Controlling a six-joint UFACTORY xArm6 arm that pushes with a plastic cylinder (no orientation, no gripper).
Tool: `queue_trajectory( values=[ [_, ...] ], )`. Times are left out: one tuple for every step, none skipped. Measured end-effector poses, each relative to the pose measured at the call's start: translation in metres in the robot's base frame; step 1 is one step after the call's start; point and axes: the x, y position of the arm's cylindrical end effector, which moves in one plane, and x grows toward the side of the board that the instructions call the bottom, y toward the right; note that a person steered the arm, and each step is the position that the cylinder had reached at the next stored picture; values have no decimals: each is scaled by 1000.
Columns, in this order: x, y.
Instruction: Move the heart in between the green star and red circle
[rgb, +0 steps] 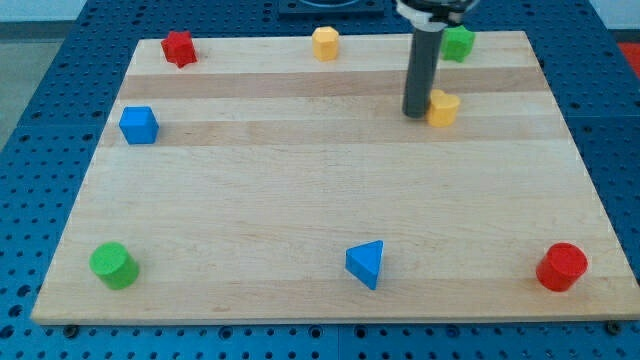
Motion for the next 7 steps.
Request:
queue_trajectory(
  values=[
    [-3, 21],
    [-3, 37],
    [-3, 56],
    [5, 59],
    [-17, 59],
    [-42, 72],
    [-41, 84]
  ],
)
